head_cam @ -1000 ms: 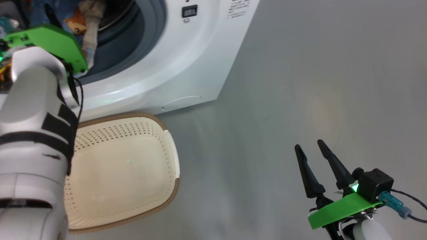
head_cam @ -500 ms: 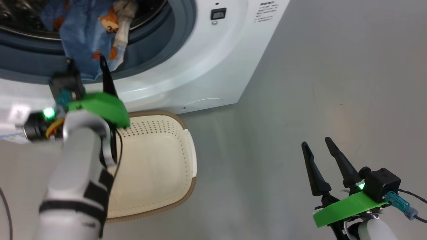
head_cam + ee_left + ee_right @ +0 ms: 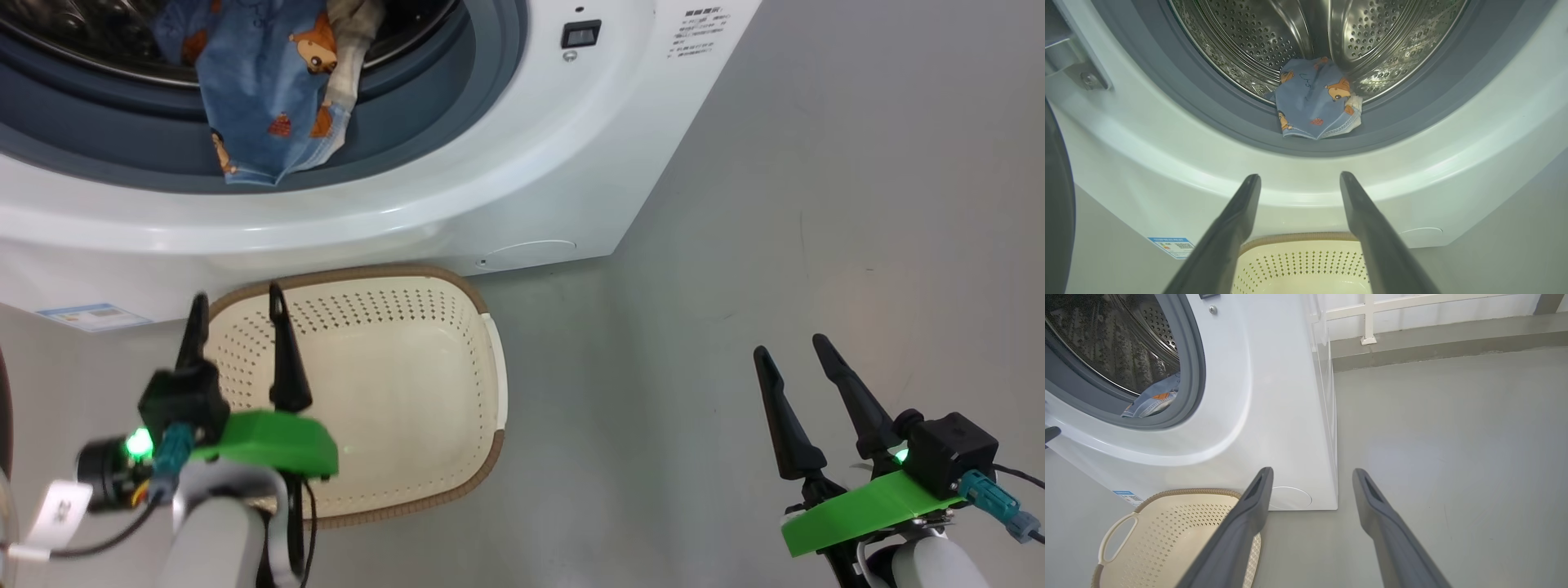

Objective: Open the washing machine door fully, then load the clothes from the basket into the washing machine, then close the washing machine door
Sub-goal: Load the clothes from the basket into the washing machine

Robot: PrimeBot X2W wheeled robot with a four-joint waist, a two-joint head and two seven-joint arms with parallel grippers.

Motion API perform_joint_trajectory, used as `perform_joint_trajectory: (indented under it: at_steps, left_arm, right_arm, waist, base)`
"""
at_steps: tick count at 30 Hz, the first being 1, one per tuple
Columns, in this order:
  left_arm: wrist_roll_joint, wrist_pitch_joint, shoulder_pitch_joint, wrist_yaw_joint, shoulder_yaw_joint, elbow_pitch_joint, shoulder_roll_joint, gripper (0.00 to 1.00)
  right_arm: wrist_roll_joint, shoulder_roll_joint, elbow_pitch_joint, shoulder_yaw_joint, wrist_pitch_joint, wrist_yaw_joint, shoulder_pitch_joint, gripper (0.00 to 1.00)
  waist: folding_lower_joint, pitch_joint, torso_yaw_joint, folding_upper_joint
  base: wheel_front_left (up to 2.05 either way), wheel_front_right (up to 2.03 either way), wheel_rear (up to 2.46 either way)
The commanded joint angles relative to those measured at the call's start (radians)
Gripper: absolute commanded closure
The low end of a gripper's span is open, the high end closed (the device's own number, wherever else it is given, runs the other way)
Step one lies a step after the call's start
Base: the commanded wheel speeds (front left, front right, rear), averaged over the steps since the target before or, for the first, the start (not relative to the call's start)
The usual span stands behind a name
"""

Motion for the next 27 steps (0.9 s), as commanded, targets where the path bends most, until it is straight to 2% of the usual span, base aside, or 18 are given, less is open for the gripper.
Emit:
perform_joint_trajectory:
  at_steps: [1, 6, 15, 22, 27]
  left_arm:
    - [0.000, 0.011, 0.042, 0.010, 0.031, -0.057, 0.029, 0.00]
    - [-0.015, 0.031, 0.156, 0.026, 0.049, -0.165, 0.053, 0.00]
    - [-0.013, 0.052, 0.286, 0.058, 0.035, -0.312, 0.052, 0.00]
    - [0.000, 0.081, 0.317, 0.077, 0.019, -0.371, 0.055, 0.00]
    - [0.007, 0.111, 0.280, 0.075, 0.012, -0.387, 0.065, 0.00]
  right_arm:
    - [-0.011, -0.011, -0.026, 0.020, -0.008, 0.010, 0.007, 0.00]
    - [-0.018, -0.014, -0.031, 0.016, -0.008, 0.010, 0.012, 0.00]
    - [-0.023, -0.012, -0.041, 0.003, -0.008, 0.010, 0.027, 0.00]
    - [-0.022, -0.009, -0.043, 0.003, -0.008, 0.010, 0.036, 0.00]
    - [-0.019, -0.005, -0.047, 0.012, -0.008, 0.010, 0.023, 0.00]
  waist:
    - [0.0000, 0.001, 0.000, -0.0001]
    - [0.0000, -0.004, 0.003, -0.0001]
    - [0.0000, -0.017, -0.004, -0.0001]
    - [0.0000, -0.017, -0.006, -0.0001]
    - [0.0000, 0.003, -0.019, -0.0001]
  base:
    - [0.00, 0.00, 0.00]
    - [0.00, 0.00, 0.00]
    - [0.00, 0.00, 0.00]
    - [0.00, 0.00, 0.00]
    - [0.00, 0.00, 0.00]
